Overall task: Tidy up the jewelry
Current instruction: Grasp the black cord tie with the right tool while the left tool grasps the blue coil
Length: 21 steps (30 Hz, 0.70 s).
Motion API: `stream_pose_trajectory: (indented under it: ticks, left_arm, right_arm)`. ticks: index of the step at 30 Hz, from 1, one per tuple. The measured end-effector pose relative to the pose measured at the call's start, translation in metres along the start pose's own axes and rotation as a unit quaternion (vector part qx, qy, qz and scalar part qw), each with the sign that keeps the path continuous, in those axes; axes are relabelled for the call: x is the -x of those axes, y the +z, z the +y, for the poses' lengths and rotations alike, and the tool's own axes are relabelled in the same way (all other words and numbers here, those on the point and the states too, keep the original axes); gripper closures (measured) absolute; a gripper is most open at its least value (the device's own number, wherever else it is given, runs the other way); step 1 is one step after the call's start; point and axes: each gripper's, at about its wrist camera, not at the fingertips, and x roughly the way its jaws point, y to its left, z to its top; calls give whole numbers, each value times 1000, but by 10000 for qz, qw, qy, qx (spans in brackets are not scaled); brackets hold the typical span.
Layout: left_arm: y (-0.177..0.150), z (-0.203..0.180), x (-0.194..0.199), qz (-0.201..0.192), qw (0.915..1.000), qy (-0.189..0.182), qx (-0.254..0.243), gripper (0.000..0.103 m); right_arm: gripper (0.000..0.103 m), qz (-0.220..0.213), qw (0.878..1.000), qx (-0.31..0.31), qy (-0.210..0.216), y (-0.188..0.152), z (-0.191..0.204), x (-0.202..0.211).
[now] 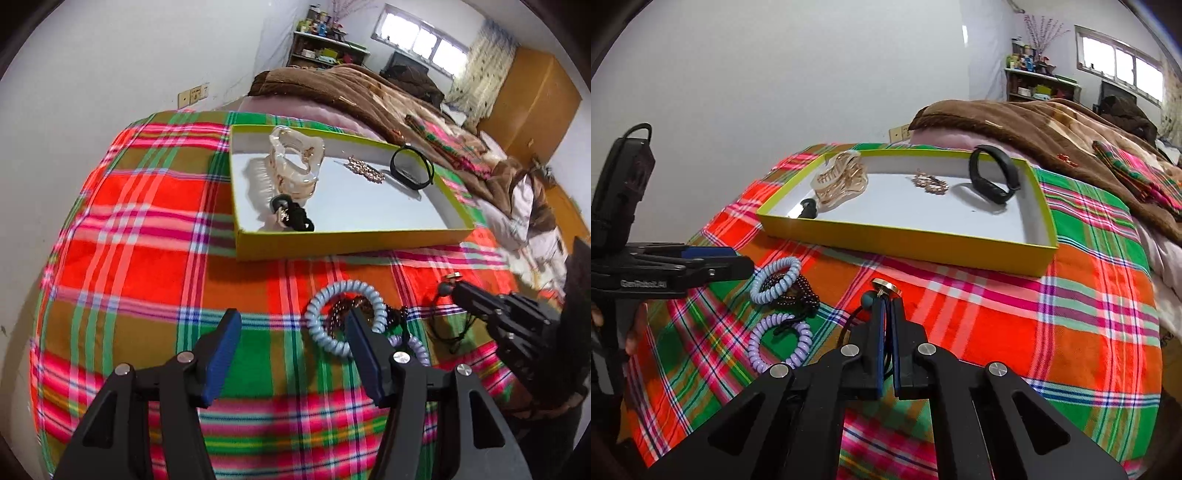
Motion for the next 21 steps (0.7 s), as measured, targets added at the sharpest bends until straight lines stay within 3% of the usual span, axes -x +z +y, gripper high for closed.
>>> stream_pose_trajectory:
  ticks: [8, 17, 21]
  left_arm:
    - [4, -15, -21, 245, 9964, 569, -577, 42]
    - [11, -24, -26, 314, 9948, 627, -736, 42]
    - [10, -27, -25, 272, 9953, 500, -786, 57]
  right_arm:
    - [100, -68, 9999, -51, 57, -2, -4, 5]
    - [100, -117, 9998, -34, 132, -4, -4, 9]
    - [100, -132, 9998, -49, 150, -4, -5, 10]
